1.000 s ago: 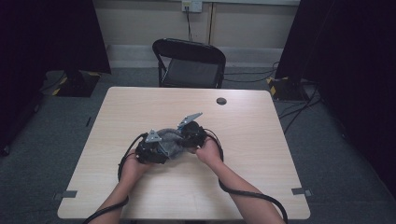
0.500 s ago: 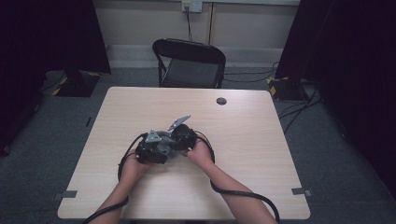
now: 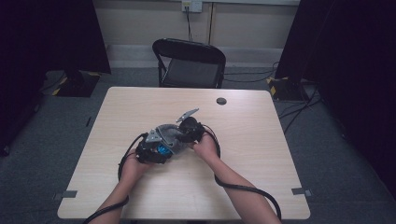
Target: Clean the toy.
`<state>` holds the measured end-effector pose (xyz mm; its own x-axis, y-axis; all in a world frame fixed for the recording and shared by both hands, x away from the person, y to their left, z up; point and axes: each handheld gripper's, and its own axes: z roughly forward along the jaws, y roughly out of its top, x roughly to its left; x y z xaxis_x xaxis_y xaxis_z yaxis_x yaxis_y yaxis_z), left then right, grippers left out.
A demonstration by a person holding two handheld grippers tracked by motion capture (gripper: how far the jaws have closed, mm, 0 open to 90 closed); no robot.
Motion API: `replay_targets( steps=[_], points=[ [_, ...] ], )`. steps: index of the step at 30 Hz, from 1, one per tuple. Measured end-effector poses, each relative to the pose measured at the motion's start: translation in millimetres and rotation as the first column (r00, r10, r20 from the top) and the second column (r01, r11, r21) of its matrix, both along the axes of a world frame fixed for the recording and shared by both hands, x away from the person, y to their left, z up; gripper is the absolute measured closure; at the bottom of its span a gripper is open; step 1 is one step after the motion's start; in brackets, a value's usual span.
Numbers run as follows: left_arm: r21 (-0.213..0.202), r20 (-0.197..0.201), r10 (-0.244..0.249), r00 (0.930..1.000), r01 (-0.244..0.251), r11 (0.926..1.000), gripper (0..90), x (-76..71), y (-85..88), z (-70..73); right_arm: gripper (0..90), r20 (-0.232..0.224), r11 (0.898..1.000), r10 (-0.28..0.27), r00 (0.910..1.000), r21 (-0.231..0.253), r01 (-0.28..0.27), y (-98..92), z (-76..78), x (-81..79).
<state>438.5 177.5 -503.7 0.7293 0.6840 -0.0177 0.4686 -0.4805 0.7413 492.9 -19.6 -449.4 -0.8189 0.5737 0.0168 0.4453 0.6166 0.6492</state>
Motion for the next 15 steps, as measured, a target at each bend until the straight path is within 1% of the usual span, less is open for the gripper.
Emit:
replay_targets(
  steps=[2, 3, 5, 6, 8, 10, 12, 14, 15],
  points=[
    [0.002, 0.000, -0.001, 1.0000, 0.001, 1.0000, 24.0, 0.3, -0.1, 0.1, 76.9, -0.013, 1.000, -0.019, 0.9997, 0.010, 0.019, -4.8, -1.1, 5.2],
    [0.003, 0.001, -0.001, 1.0000, 0.001, 1.0000, 24.0, 0.3, -0.2, 0.1, 76.9, -0.021, 1.000, -0.021, 0.9996, 0.016, 0.021, -6.4, -1.7, 7.1],
    [0.002, 0.000, -0.001, 1.0000, 0.001, 1.0000, 24.0, 0.4, -0.2, 0.0, 76.9, -0.023, 1.000, -0.020, 0.9995, 0.015, 0.021, -7.4, -2.0, 8.6],
    [0.002, 0.000, -0.001, 1.0000, 0.001, 1.0000, 24.0, 0.4, -0.3, 0.0, 76.9, -0.021, 1.000, -0.023, 0.9995, 0.012, 0.023, -7.3, -1.7, 9.4],
    [0.002, 0.000, -0.001, 1.0000, 0.001, 1.0000, 24.0, 0.4, -0.3, 0.0, 77.0, -0.016, 1.000, -0.027, 0.9995, -0.014, 0.027, -6.8, -0.6, 11.9],
    [0.002, 0.000, -0.001, 1.0000, 0.001, 1.0000, 24.0, 0.3, -0.3, 0.0, 77.1, -0.017, 0.999, -0.027, 0.9995, -0.019, 0.027, -6.5, -0.2, 12.5],
    [0.003, 0.001, -0.001, 1.0000, 0.001, 1.0000, 24.0, 0.3, -0.3, 0.0, 77.3, -0.013, 0.999, -0.029, 0.9995, -0.041, 0.029, -6.2, 1.1, 15.0],
    [0.002, 0.001, -0.001, 1.0000, 0.001, 1.0000, 24.0, 0.3, -0.3, 0.0, 77.2, -0.030, 0.998, -0.051, 0.9983, -0.039, 0.049, -7.8, 2.0, 19.0],
    [0.002, 0.001, -0.001, 1.0000, 0.001, 1.0000, 24.0, 0.3, -0.3, 0.0, 77.2, -0.030, 0.998, -0.051, 0.9983, -0.039, 0.049, -7.8, 2.0, 19.0]
  ],
)
